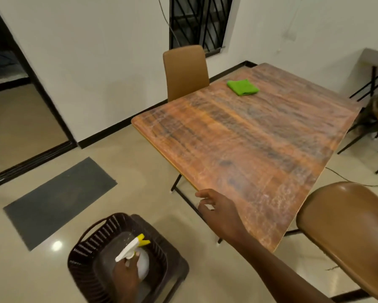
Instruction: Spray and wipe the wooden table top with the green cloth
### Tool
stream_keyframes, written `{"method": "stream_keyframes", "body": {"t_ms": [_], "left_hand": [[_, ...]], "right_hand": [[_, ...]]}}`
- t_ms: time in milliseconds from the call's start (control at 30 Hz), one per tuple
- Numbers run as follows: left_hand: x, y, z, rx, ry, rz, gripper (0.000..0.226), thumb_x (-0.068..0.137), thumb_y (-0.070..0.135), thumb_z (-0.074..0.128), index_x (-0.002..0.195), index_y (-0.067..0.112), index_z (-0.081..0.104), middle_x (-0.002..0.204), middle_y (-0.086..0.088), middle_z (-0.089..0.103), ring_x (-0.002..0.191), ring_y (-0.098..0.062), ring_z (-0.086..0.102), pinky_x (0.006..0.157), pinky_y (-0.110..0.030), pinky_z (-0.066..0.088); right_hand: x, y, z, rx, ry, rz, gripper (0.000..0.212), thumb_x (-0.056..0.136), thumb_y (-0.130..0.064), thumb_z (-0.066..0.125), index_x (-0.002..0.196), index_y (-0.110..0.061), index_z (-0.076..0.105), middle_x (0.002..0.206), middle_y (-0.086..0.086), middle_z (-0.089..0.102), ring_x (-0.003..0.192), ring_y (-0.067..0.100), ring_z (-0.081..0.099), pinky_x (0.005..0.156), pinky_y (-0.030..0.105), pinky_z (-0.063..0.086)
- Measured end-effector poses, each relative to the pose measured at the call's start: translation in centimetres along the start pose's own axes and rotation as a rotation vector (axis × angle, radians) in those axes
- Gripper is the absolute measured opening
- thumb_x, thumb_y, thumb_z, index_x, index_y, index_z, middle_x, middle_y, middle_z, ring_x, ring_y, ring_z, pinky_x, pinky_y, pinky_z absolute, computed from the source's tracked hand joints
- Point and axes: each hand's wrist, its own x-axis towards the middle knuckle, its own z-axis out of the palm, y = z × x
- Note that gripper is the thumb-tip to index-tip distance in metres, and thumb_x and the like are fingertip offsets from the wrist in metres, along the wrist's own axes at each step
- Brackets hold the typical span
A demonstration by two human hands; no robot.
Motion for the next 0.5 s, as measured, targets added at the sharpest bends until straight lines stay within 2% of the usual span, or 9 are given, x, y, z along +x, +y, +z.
{"method": "stream_keyframes", "body": {"t_ms": [67,100,133,167,233,300,367,433,500], "left_hand": [[0.9,2.4,0.2,0.027,0.01,0.065,0.035,0.082,0.015,0.075,0.104,-0.011,0.066,0.102,-0.031,0.066,0.103,-0.045,0.061,0.09,-0.044,0.042],[1.4,3.2,0.3,0.059,0.025,0.089,0.041,0.078,0.033,0.078,0.095,-0.003,0.07,0.09,-0.025,0.069,0.092,-0.041,0.064,0.086,-0.044,0.046],[1.6,4.1,0.2,0.092,0.031,0.111,0.047,0.073,0.052,0.075,0.089,0.008,0.071,0.078,-0.014,0.069,0.081,-0.034,0.065,0.08,-0.042,0.05],[1.7,5.1,0.0,0.1,0.045,0.121,0.047,0.07,0.061,0.072,0.087,0.017,0.07,0.07,-0.004,0.066,0.073,-0.029,0.063,0.075,-0.04,0.051],[0.8,8.5,-0.3,-0.008,0.045,0.141,0.031,0.074,0.046,0.079,0.089,0.023,0.064,0.07,0.003,0.061,0.072,-0.025,0.058,0.07,-0.037,0.048],[0.1,12.2,-0.5,-0.093,0.025,0.23,0.027,0.073,0.029,0.083,0.081,0.015,0.061,0.07,-0.006,0.059,0.071,-0.028,0.056,0.065,-0.034,0.042],[-0.5,15.9,-0.4,-0.132,0.004,0.293,0.025,0.075,0.025,0.082,0.081,0.01,0.063,0.07,-0.01,0.061,0.071,-0.028,0.057,0.063,-0.033,0.041],[-1.4,19.5,0.3,-0.193,-0.04,0.352,0.015,0.08,0.025,0.077,0.083,0.014,0.068,0.07,-0.005,0.068,0.074,-0.024,0.064,0.068,-0.034,0.046],[-3.0,23.1,1.3,-0.24,-0.137,0.386,0.007,0.085,0.024,0.072,0.085,0.02,0.067,0.068,-0.008,0.071,0.07,-0.021,0.068,0.07,-0.032,0.052]], "right_hand": [[1.7,-0.5,-0.8,0.019,0.01,0.003,0.026,0.091,-0.013,0.056,0.114,-0.021,0.064,0.111,-0.009,0.062,0.097,0.0,0.055,0.066,-0.005,0.035],[2.4,-0.6,-1.1,0.026,0.015,0.007,0.026,0.09,-0.014,0.057,0.114,-0.021,0.064,0.112,-0.009,0.063,0.097,0.001,0.056,0.066,-0.005,0.035],[2.9,-0.6,-1.3,0.029,0.014,0.009,0.026,0.09,-0.014,0.057,0.114,-0.022,0.064,0.112,-0.009,0.063,0.098,0.002,0.057,0.066,-0.004,0.035],[3.3,-0.7,-1.4,0.035,0.01,0.011,0.025,0.09,-0.014,0.056,0.113,-0.022,0.064,0.111,-0.009,0.063,0.098,0.002,0.058,0.065,-0.004,0.035],[3.8,-1.1,-1.8,0.057,-0.006,0.009,0.025,0.089,-0.013,0.056,0.112,-0.02,0.063,0.108,-0.01,0.062,0.096,0.003,0.058,0.066,-0.003,0.036],[4.4,-1.6,-2.5,0.074,-0.008,0.002,0.026,0.089,-0.014,0.057,0.112,-0.021,0.063,0.107,-0.012,0.061,0.093,-0.001,0.057,0.073,0.003,0.039],[5.2,-2.1,-3.8,0.088,0.012,-0.012,0.027,0.087,-0.015,0.059,0.113,-0.022,0.063,0.107,-0.014,0.061,0.09,-0.005,0.056,0.078,0.008,0.042],[6.3,-2.5,-5.8,0.103,0.014,-0.031,0.029,0.088,-0.015,0.058,0.116,-0.021,0.062,0.11,-0.012,0.062,0.092,-0.002,0.056,0.07,0.003,0.039],[7.2,-2.9,-7.9,0.119,0.004,-0.051,0.031,0.089,-0.017,0.057,0.12,-0.018,0.061,0.114,-0.009,0.061,0.098,0.002,0.056,0.067,0.003,0.037]]}}
